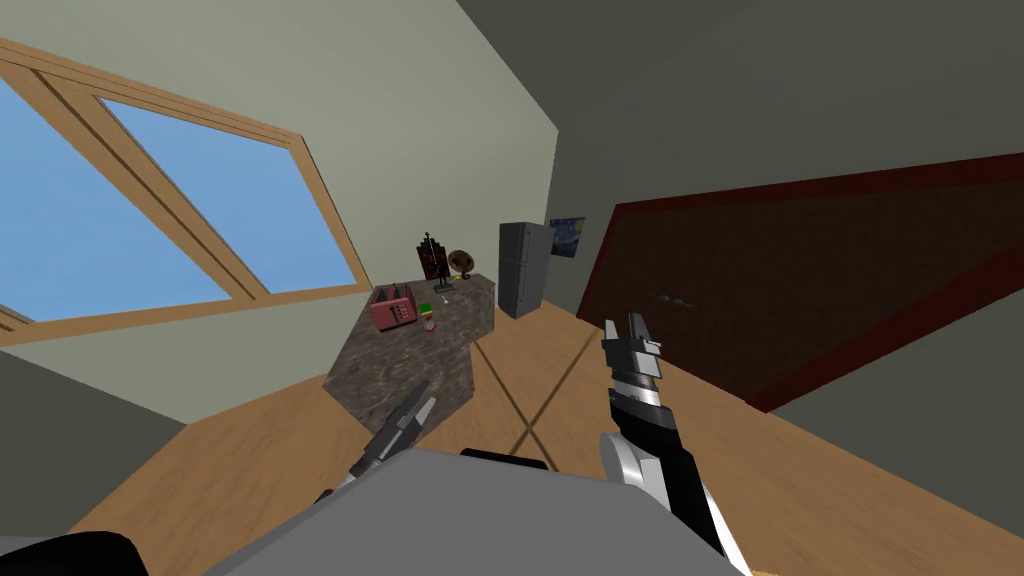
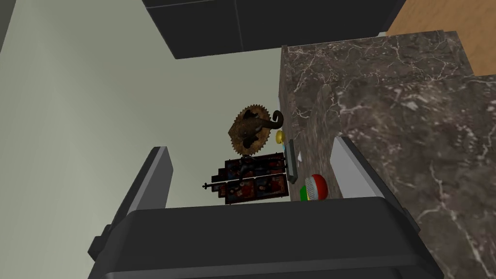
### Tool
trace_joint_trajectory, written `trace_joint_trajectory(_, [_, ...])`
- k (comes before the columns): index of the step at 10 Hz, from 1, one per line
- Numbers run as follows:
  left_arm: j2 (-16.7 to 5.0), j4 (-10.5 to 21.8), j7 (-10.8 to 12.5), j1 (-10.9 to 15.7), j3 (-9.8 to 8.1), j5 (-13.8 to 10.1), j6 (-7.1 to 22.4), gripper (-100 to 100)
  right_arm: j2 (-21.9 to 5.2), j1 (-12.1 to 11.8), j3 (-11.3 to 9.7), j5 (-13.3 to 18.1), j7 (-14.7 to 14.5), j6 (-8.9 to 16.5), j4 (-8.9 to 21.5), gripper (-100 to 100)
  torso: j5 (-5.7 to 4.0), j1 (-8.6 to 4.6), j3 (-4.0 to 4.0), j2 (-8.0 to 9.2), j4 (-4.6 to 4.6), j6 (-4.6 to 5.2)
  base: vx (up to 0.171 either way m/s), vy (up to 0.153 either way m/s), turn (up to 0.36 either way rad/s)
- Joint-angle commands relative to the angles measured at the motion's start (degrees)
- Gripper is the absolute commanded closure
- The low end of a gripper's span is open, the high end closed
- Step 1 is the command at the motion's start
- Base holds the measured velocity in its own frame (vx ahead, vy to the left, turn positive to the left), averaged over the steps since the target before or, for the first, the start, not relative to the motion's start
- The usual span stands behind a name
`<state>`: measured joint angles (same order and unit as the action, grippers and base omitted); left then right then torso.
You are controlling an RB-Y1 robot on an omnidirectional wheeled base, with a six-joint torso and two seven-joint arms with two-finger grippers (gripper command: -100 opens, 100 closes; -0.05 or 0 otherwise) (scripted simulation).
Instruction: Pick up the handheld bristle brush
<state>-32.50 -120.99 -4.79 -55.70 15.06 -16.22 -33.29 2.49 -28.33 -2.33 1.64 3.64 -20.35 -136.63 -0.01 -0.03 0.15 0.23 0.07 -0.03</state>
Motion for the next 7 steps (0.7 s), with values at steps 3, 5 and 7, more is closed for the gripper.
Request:
trace_joint_trajectory(3, [-6.18,4.21,1.33,-4.50,1.41,-3.14,-2.41,-100,0.00,0.00,0.00,0.00,0.00,0.00,0.00,0,0.00,0.02,-0.05,-0.09,-0.02,-0.01,-0.032,-0.077,-0.160])
trace_joint_trajectory(5, [-8.99,6.25,2.01,-6.60,2.10,-4.39,-3.43,-100,0.00,-0.01,0.00,0.00,0.00,0.00,0.00,0,-0.02,-0.05,-0.08,-0.14,-0.03,0.00,-0.024,-0.084,-0.132])
trace_joint_trajectory(7, [-12.40,8.42,2.78,-8.66,2.74,-5.54,-4.46,-100,0.00,-0.01,0.00,0.00,0.00,0.00,0.00,0,-0.01,0.00,-0.07,-0.12,-0.03,-0.01,-0.020,-0.086,-0.129])
